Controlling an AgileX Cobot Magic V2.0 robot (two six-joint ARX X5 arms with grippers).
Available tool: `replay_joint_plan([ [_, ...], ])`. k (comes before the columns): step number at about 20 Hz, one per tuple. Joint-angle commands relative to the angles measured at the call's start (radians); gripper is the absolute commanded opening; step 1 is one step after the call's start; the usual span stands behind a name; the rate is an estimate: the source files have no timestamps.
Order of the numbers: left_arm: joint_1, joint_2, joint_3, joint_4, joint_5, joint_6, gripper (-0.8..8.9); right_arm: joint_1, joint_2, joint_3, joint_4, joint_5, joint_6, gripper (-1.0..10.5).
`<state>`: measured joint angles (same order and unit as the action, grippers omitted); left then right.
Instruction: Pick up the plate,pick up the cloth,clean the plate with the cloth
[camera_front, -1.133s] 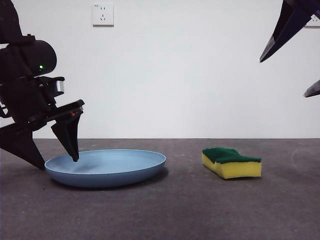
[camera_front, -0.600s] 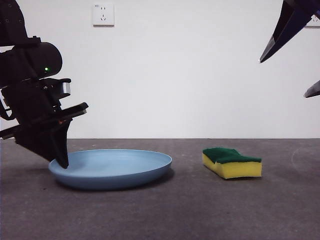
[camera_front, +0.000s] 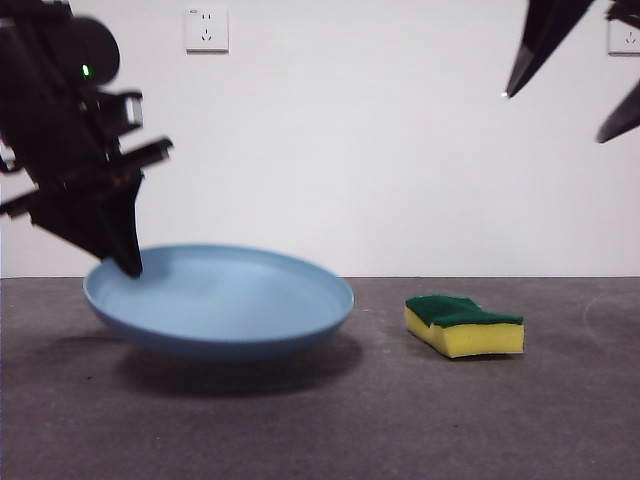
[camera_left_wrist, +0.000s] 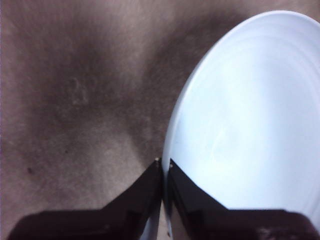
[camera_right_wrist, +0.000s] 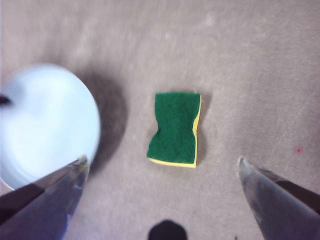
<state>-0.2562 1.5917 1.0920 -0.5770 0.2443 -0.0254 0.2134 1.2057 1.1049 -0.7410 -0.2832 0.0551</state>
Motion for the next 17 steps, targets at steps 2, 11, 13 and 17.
replay_joint_plan([
  [2, -0.007, -0.076, -0.005, -0.021, 0.0, 0.027, -0.08, 0.071, 0.143, 0.123, -0.062, 0.057, -0.051, 5.0],
  [11, -0.007, -0.224, -0.005, -0.069, 0.0, 0.03, -0.08, 0.174, 0.513, 0.194, 0.002, 0.184, -0.065, 5.0],
  [13, -0.007, -0.228, -0.005, -0.084, 0.0, 0.03, -0.08, 0.176, 0.57, 0.194, 0.026, 0.184, -0.065, 5.0],
  [17, -0.007, -0.228, -0.005, -0.098, 0.0, 0.031, -0.08, 0.176, 0.653, 0.194, 0.054, 0.181, -0.065, 5.0],
])
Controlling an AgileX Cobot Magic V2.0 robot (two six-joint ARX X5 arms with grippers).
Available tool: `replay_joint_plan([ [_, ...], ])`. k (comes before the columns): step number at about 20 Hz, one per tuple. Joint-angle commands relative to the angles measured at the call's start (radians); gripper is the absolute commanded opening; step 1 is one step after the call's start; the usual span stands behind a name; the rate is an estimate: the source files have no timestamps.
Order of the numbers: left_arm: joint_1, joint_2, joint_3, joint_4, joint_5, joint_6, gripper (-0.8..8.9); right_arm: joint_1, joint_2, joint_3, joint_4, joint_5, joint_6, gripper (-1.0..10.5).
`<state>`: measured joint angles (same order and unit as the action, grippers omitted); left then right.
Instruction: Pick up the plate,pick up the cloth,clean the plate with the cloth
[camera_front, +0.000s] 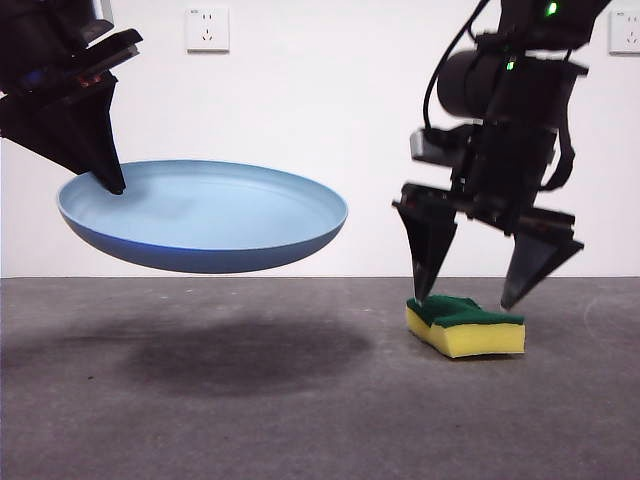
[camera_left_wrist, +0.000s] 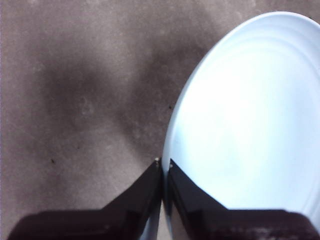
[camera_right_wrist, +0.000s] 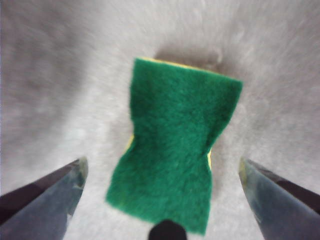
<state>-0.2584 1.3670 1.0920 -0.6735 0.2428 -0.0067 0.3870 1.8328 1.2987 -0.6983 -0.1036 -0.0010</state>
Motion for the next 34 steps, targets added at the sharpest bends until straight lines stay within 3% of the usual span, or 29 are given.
replay_joint_plan([
  [1, -0.005, -0.003, -0.005, -0.002, 0.002, 0.012, -0.08, 0.002, 0.042, 0.0, 0.017, 0.001, -0.009, 5.0],
  [5, -0.005, -0.003, -0.005, -0.001, 0.001, 0.012, -0.08, 0.002, 0.062, 0.0, 0.044, 0.002, -0.009, 4.6],
  [7, -0.005, -0.003, -0.005, -0.001, 0.001, 0.012, -0.08, 0.002, 0.062, 0.0, 0.047, 0.006, -0.008, 2.7],
  [10, -0.005, -0.003, -0.005, -0.001, 0.002, 0.012, -0.08, 0.0, 0.071, 0.0, 0.042, 0.006, -0.008, 2.1],
  [13, -0.005, -0.003, -0.005, -0.001, 0.001, 0.012, -0.08, 0.0, 0.077, 0.0, 0.042, 0.006, -0.009, -0.2],
  [18, -0.005, -0.003, -0.005, 0.023, -0.003, 0.012, -0.08, 0.002, 0.061, 0.0, 0.031, 0.003, -0.008, -0.1],
  [23, -0.005, 0.008, -0.005, 0.051, -0.013, 0.011, -0.08, 0.016, -0.093, 0.0, 0.0, -0.003, 0.013, -0.2],
  [27, -0.014, 0.036, -0.005, 0.072, -0.055, 0.01, -0.08, 0.06, -0.292, 0.0, 0.01, -0.119, 0.056, -0.2],
  [30, -0.031, 0.04, -0.005, 0.086, -0.05, 0.001, -0.08, 0.146, -0.369, 0.0, 0.017, -0.126, 0.061, -0.2],
  [34, -0.071, 0.04, -0.005, 0.084, 0.098, -0.02, -0.08, 0.242, -0.335, 0.0, 0.06, -0.102, 0.079, -0.2],
])
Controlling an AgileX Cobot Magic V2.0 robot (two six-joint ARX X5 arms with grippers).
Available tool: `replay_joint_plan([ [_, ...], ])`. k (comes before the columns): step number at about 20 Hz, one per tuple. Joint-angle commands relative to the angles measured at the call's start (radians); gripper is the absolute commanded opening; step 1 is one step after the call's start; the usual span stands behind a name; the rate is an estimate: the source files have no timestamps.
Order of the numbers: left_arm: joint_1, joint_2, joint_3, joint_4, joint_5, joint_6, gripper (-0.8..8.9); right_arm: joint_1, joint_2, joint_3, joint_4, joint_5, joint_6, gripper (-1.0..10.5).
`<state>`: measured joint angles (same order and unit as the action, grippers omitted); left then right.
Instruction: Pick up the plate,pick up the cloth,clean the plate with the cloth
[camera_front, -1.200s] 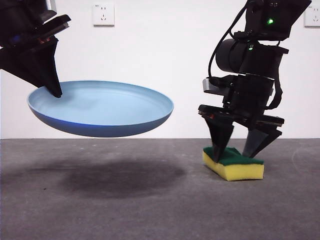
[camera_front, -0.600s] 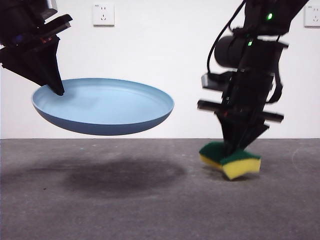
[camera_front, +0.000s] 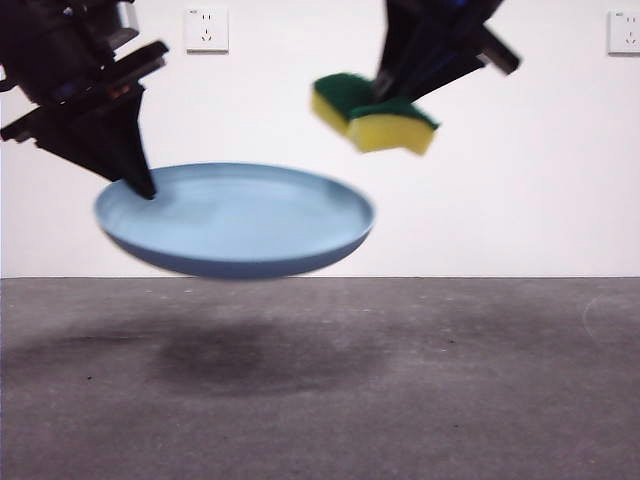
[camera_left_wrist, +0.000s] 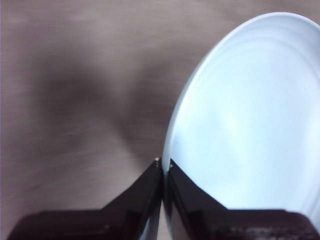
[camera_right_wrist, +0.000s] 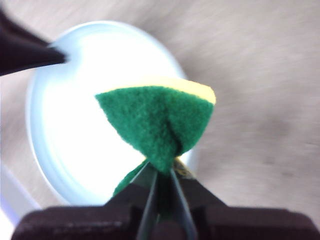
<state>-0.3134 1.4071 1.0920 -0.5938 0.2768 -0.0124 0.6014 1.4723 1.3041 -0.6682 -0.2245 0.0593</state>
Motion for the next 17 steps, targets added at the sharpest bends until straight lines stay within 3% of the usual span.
replay_joint_plan([
  [1, -0.025, 0.0, -0.005, -0.008, 0.108, -0.014, -0.08, 0.046, 0.043, -0.005, 0.054, 0.049, 0.022, -0.2],
  [3, -0.035, 0.0, -0.005, -0.029, 0.149, -0.014, -0.08, 0.066, 0.072, -0.005, 0.081, 0.108, 0.03, -0.2],
  [10, -0.04, 0.0, -0.005, 0.047, 0.146, -0.058, -0.08, 0.143, 0.181, -0.005, 0.167, 0.064, 0.087, -0.1],
  [14, -0.04, 0.0, -0.005, 0.137, 0.053, -0.09, -0.08, 0.236, 0.195, -0.005, 0.166, 0.068, 0.101, -0.1],
  [17, -0.031, 0.0, -0.005, 0.14, 0.037, -0.093, -0.08, 0.278, 0.195, -0.005, 0.068, 0.079, 0.088, -0.1],
])
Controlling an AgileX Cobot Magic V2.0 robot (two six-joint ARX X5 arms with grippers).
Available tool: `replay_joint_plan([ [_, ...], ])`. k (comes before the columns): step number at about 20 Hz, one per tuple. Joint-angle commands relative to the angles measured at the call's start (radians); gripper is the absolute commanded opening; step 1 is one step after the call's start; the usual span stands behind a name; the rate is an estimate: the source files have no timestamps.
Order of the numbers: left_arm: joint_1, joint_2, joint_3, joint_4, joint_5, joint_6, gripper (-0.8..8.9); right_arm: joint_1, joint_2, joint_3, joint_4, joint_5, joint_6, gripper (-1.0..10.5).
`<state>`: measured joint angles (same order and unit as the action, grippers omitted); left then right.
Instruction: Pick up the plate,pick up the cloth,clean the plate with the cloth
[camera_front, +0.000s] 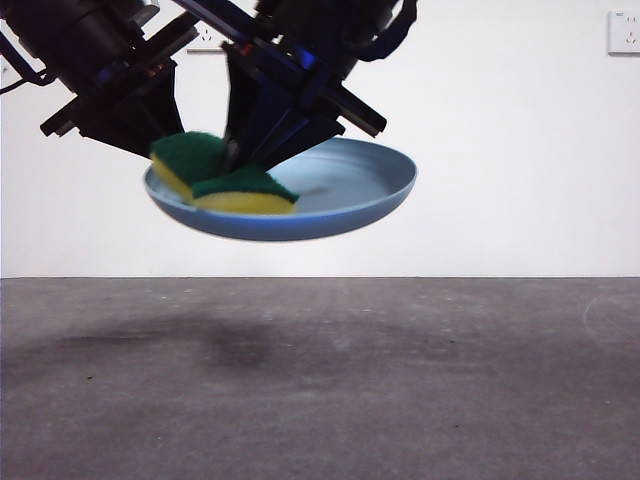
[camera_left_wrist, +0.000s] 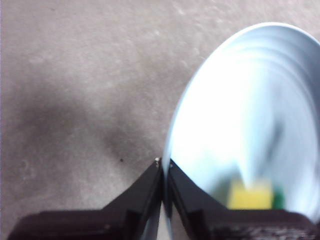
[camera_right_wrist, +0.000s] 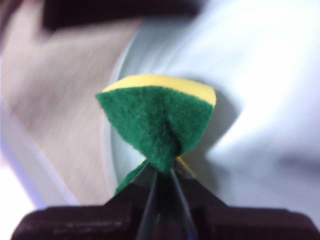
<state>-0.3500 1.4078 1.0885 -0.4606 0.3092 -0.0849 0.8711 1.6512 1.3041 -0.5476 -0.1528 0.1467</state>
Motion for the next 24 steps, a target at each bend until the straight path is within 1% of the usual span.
replay_joint_plan([
  [1, 0.013, -0.001, -0.001, -0.014, 0.006, -0.019, -0.08, 0.008, 0.016, -0.005, -0.11, 0.03, -0.029, -0.1],
  [2, 0.017, -0.001, -0.001, -0.04, 0.007, -0.014, -0.08, 0.008, 0.016, -0.005, -0.17, 0.096, -0.05, -0.1],
  [3, 0.018, -0.001, -0.001, -0.08, 0.007, 0.008, -0.08, 0.007, 0.016, -0.005, -0.226, 0.206, -0.061, -0.1],
  [5, 0.018, -0.001, -0.001, -0.15, 0.014, 0.048, -0.08, -0.005, 0.015, -0.005, -0.269, 0.421, -0.062, -0.1],
  [6, 0.016, -0.001, -0.001, -0.177, 0.021, 0.063, -0.08, -0.017, 0.015, -0.005, -0.263, 0.482, -0.061, -0.1],
  [7, 0.015, -0.001, -0.001, -0.196, 0.045, 0.07, -0.08, -0.033, 0.015, -0.005, -0.235, 0.508, -0.058, -0.1],
  [9, 0.013, -0.001, -0.001, -0.208, 0.107, 0.071, -0.08, -0.057, 0.015, -0.005, -0.168, 0.477, -0.054, -0.1],
  [10, 0.009, -0.001, -0.001, -0.207, 0.145, 0.071, -0.08, -0.066, 0.015, -0.005, -0.124, 0.438, -0.044, -0.1],
  [12, 0.002, -0.001, -0.001, -0.198, 0.212, 0.071, -0.08, -0.079, 0.015, -0.005, -0.028, 0.327, -0.022, -0.1],
  [13, -0.002, -0.001, -0.001, -0.19, 0.23, 0.07, -0.08, -0.08, 0.015, -0.005, 0.018, 0.26, -0.011, -0.1],
  [15, -0.01, -0.001, -0.001, -0.172, 0.237, 0.064, -0.08, -0.08, 0.015, -0.005, 0.079, 0.164, 0.006, -0.1],
  [17, -0.017, -0.001, -0.001, -0.143, 0.236, 0.051, -0.08, -0.072, 0.015, -0.005, 0.129, 0.048, 0.027, -0.1],
  [18, -0.019, -0.001, -0.001, -0.129, 0.236, 0.05, -0.08, -0.065, 0.015, -0.005, 0.134, 0.013, 0.032, -0.1],
  [19, -0.019, -0.001, -0.001, -0.102, 0.241, 0.045, -0.08, -0.051, 0.015, -0.005, 0.119, 0.0, 0.032, -0.1],
  [20, -0.016, -0.001, -0.001, -0.076, 0.232, 0.019, -0.08, -0.038, 0.015, -0.005, 0.092, 0.0, 0.032, -0.1],
  [21, -0.011, -0.001, -0.001, -0.047, 0.208, -0.001, -0.08, -0.023, 0.015, -0.005, 0.051, 0.0, 0.03, -0.1],
  [22, -0.007, -0.001, -0.001, -0.026, 0.19, -0.003, -0.08, -0.01, 0.015, -0.005, 0.011, -0.002, 0.027, -0.1],
  [24, -0.007, -0.001, -0.001, 0.0, 0.161, -0.024, -0.08, 0.006, 0.015, -0.005, -0.103, 0.002, 0.0, -0.1],
])
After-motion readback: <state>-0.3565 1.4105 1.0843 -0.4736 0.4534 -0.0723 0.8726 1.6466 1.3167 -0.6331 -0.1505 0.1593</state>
